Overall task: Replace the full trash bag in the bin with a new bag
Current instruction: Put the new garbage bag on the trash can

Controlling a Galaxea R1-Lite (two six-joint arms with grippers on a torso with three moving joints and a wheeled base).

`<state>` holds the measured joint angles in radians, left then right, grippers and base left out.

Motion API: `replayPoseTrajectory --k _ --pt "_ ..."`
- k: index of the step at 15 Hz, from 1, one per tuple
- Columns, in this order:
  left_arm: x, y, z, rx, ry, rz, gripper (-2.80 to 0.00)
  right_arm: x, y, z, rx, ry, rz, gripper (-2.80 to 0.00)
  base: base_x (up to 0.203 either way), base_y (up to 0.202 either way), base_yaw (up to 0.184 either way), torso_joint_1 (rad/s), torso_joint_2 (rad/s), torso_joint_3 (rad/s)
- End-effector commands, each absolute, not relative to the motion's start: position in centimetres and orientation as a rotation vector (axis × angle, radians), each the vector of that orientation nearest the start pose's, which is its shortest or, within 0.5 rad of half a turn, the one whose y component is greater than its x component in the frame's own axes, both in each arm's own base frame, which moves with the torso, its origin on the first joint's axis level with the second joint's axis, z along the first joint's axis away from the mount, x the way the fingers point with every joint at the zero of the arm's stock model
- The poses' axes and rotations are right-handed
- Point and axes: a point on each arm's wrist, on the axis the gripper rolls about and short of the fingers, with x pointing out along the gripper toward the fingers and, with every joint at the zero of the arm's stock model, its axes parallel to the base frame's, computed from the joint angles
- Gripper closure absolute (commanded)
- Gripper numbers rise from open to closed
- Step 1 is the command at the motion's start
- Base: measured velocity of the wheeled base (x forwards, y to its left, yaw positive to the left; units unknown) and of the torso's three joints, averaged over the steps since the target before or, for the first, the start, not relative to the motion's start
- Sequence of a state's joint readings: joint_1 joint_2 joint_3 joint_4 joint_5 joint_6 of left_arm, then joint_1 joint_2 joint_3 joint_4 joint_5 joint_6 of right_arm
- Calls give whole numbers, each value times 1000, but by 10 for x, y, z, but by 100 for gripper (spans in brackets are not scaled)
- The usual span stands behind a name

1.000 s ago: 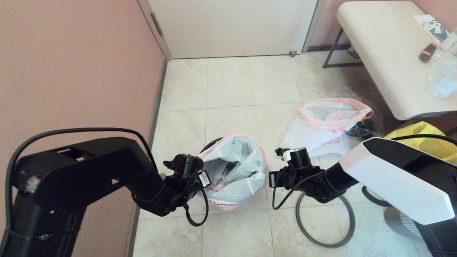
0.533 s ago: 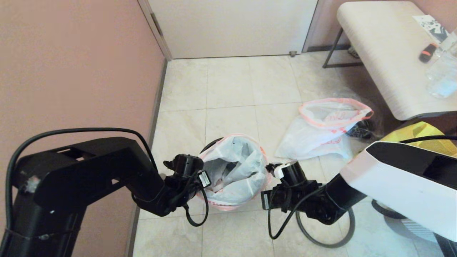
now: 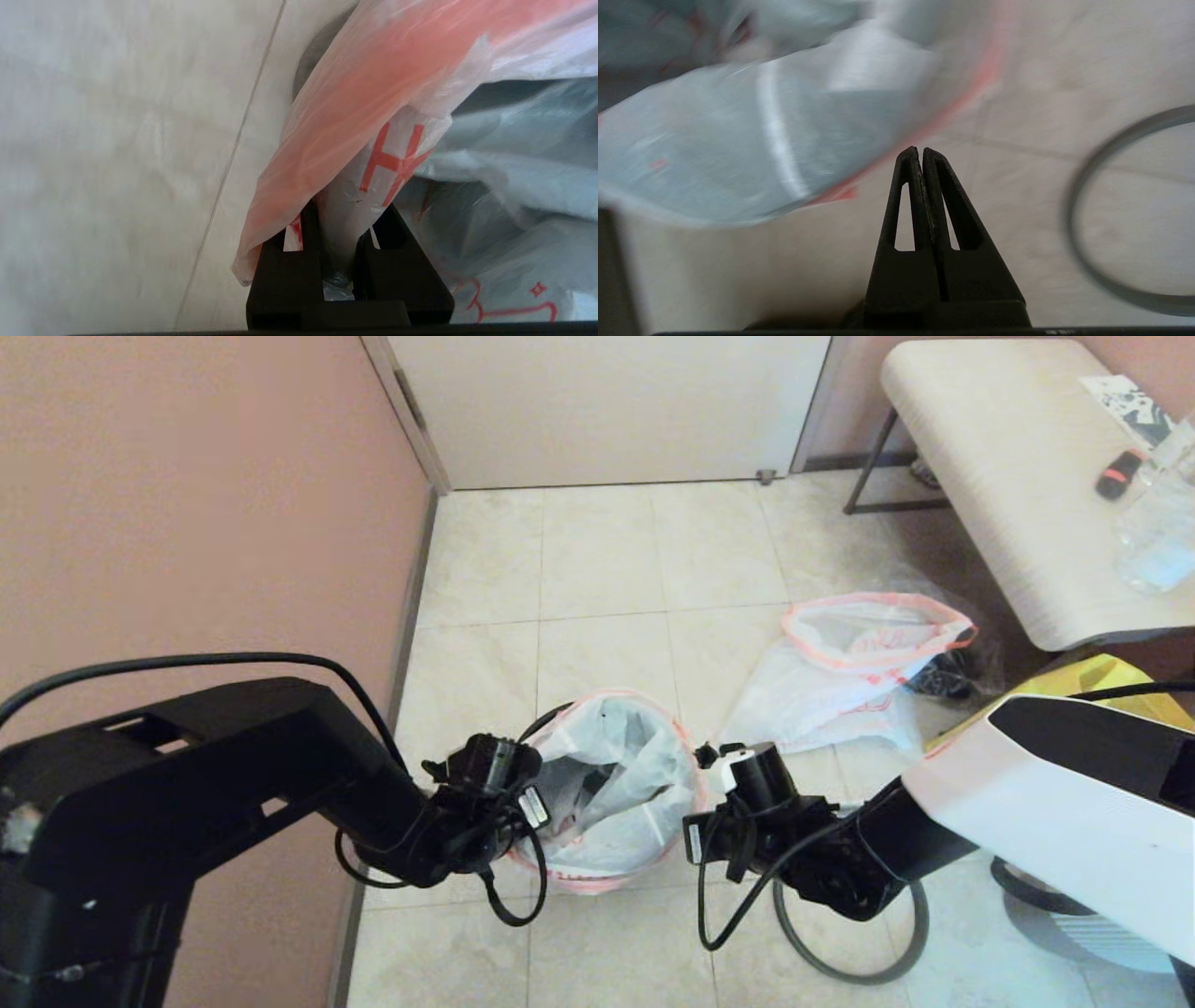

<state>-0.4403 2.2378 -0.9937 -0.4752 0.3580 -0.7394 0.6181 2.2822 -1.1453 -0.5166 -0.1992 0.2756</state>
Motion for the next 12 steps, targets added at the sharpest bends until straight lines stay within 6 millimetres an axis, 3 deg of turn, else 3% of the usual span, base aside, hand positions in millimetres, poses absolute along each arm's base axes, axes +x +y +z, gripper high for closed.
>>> replayPoseTrajectory --k 1,3,4,12 --pt "348 -167 31 -419 697 170 0 345 239 47 18 605 317 0 0 0 0 0 0 0" --pt "345 -171 28 -408 709 163 0 344 239 50 12 598 317 0 0 0 0 0 0 0" --pt "345 -171 28 -404 712 163 -280 345 238 51 9 594 315 0 0 0 0 0 0 0" --pt "325 -150 50 -377 714 167 -280 345 238 50 -1 589 306 0 0 0 0 0 0 0"
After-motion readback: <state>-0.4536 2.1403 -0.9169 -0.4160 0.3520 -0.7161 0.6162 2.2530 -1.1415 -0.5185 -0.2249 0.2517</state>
